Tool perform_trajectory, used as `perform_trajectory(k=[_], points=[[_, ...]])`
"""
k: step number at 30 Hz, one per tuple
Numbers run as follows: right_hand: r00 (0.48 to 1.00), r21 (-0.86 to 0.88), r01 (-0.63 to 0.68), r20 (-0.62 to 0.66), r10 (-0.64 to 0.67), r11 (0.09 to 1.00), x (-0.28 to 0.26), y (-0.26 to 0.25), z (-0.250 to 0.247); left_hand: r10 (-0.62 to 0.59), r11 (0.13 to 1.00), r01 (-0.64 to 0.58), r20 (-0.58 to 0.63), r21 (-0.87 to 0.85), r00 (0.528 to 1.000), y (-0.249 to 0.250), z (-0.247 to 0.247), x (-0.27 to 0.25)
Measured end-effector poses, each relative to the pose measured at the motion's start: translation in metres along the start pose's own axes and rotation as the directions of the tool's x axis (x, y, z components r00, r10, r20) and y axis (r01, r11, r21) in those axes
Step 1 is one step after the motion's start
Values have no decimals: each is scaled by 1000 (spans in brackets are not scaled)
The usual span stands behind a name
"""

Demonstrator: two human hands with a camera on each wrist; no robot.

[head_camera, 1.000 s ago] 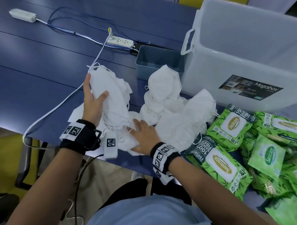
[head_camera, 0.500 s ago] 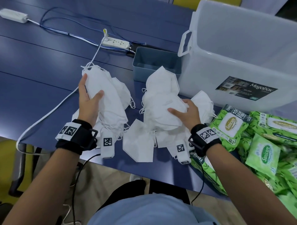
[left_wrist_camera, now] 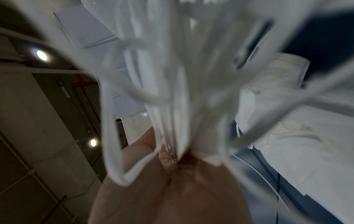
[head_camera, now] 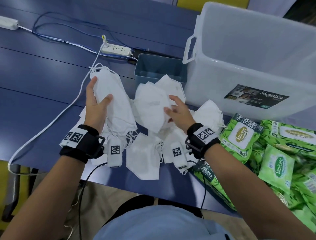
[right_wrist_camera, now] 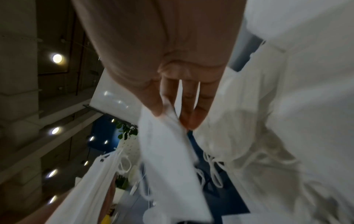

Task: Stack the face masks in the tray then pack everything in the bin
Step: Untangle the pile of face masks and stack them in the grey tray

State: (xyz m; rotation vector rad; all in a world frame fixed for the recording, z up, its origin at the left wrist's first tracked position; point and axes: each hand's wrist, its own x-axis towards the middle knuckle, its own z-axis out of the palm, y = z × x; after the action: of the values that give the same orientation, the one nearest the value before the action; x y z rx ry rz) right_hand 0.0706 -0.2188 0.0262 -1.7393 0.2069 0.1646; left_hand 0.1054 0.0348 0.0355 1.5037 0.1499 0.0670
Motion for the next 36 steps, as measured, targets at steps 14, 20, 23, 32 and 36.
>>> perform_trajectory(k=[14,20,23,32,36], points=[[943,-923,266,309,125,277,-32,59,3,-22,1000,22,17,-20,1000,-11,2,5],[940,-962,208,246,236,176,-22,55,0,-35,999,35,46,-7,998,-13,9,1],[958,-969,167,203,200,181,-15,53,-2,-41,999,41,57,0,998,-14,8,-1],[975,-988,156,153,158,-7,-16,43,23,-38,999,37,66,9,997,-21,6,-8],[979,-977,184,172,113,-107,-13,47,41,-41,999,40,74,13,996,-18,6,-12]])
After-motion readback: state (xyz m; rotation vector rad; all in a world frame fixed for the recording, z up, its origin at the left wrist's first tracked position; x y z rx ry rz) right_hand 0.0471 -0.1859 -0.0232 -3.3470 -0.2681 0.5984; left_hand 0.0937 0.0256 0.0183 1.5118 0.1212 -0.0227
